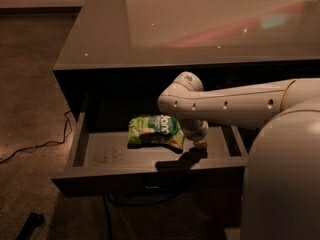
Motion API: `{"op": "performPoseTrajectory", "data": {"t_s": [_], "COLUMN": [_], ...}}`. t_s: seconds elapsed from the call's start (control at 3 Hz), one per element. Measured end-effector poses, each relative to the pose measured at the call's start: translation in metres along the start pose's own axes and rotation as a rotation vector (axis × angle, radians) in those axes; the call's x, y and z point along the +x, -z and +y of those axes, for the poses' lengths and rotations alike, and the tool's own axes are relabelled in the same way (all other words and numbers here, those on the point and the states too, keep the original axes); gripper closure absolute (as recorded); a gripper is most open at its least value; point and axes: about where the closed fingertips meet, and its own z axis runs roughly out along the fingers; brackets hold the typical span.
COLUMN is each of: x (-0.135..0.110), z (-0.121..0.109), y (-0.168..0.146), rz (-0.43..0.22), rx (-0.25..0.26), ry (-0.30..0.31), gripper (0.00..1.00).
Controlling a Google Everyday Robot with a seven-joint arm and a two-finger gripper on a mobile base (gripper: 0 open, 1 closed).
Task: Open top drawer
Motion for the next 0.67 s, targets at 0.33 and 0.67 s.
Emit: {"op": "performPoseTrajectory", "data": {"t_s": [0.33,0.67], "x": [0.0034,0.0045], "z": [0.0046,0.0053], "y": [0.002,0.0025], "rz": [0.017,0.02], "rx": [-0.001,-0.001], "ry": [0.011,0.012], "gripper": [1.0,1.0]}}
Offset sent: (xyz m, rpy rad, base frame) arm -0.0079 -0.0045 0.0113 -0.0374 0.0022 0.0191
